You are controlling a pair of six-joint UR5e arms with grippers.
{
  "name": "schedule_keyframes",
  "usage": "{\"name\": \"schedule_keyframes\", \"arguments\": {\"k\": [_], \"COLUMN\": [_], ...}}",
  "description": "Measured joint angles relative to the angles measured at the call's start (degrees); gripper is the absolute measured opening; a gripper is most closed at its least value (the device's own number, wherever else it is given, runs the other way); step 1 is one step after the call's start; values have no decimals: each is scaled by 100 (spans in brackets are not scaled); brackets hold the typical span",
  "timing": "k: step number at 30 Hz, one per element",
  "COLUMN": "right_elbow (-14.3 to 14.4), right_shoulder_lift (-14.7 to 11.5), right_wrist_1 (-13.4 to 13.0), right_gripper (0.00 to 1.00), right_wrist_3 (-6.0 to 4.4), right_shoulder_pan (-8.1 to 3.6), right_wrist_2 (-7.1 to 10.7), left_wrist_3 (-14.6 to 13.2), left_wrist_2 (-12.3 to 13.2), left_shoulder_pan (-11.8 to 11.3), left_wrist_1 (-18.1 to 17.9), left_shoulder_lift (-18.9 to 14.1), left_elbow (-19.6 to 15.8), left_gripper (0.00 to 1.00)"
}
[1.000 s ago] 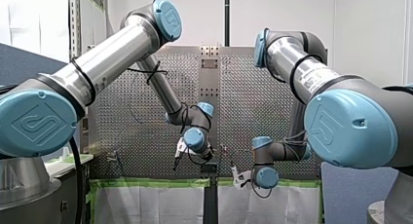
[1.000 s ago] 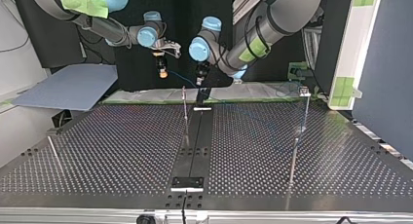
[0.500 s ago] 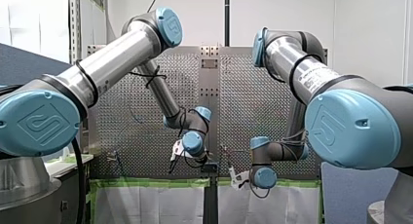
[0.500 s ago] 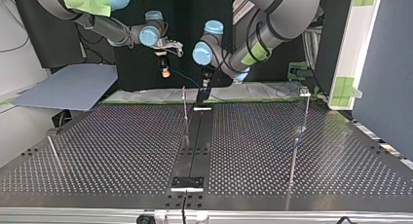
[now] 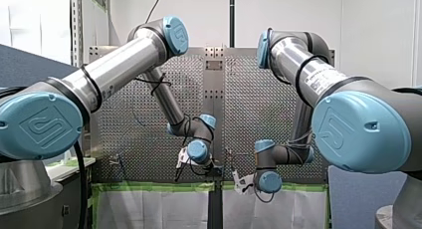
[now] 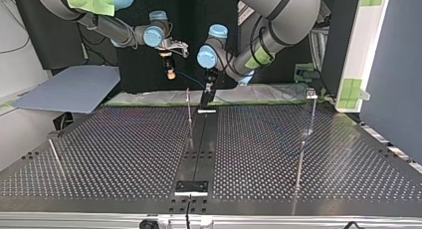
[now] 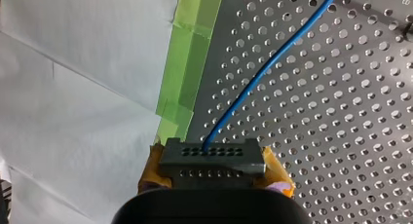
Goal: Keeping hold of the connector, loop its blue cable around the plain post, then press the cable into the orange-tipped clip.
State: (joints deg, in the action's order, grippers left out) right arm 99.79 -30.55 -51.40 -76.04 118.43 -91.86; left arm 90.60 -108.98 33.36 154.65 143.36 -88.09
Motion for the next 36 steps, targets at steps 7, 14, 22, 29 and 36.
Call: {"name": "schedule_keyframes", "arguments": {"k": [7,14,22,29,36], "right_elbow": [-18,-20,-23,-22,-24], "right_shoulder_lift": [0,1,1,1,1], "right_wrist_1": [-9,1,-14,-20,-18], "right_gripper": [0,0,0,0,0], "right_wrist_3": [-1,-15,-29,-27,-32], "right_shoulder_pan": [4,16,42,57,61], "right_wrist_2": [134,246,332,431,456], "left_wrist_3": [-260,-659,-1094,-1160,-1105], "left_wrist_2": [266,313,32,-24,-136], "left_shoulder_pan": [20,-4,-79,-62,5], "left_wrist_1": [55,245,403,403,585], "left_shoulder_lift": [-1,-2,4,99,458], "left_elbow": [26,27,54,228,594], "left_gripper": [100,100,100,100,100]}}
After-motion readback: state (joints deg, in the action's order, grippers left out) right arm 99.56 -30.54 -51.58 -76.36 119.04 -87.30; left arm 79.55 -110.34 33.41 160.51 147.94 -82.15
